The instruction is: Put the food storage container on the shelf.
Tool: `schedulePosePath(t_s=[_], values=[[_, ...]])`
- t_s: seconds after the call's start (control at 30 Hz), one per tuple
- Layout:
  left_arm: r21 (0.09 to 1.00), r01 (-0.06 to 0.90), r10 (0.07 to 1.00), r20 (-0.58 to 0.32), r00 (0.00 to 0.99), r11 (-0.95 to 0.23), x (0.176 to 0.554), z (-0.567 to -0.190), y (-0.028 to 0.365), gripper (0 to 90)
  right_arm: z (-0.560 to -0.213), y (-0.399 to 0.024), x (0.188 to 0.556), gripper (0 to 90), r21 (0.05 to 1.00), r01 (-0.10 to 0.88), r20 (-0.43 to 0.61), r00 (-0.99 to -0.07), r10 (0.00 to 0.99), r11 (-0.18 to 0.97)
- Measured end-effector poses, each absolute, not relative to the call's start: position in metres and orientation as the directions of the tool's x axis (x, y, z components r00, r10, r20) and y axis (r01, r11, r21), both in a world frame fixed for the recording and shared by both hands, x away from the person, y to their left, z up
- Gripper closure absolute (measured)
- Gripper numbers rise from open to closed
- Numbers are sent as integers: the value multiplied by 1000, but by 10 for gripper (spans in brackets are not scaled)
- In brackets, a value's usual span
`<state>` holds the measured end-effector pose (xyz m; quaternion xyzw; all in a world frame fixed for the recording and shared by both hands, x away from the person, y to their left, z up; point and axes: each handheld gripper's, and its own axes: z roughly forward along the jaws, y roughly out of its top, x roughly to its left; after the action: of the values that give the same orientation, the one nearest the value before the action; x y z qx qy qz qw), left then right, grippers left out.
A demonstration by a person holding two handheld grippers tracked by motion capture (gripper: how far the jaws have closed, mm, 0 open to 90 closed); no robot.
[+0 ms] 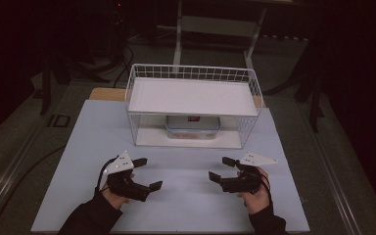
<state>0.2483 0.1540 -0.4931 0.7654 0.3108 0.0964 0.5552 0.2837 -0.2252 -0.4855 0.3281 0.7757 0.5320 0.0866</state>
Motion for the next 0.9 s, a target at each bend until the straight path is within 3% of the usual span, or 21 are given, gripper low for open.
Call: schedulePosePath(t_s=[0.9], values=[[914,357,621,-169,765,-191,219,-499,174,5,-495,-283,238,151,883,410,178,-744,644,229]])
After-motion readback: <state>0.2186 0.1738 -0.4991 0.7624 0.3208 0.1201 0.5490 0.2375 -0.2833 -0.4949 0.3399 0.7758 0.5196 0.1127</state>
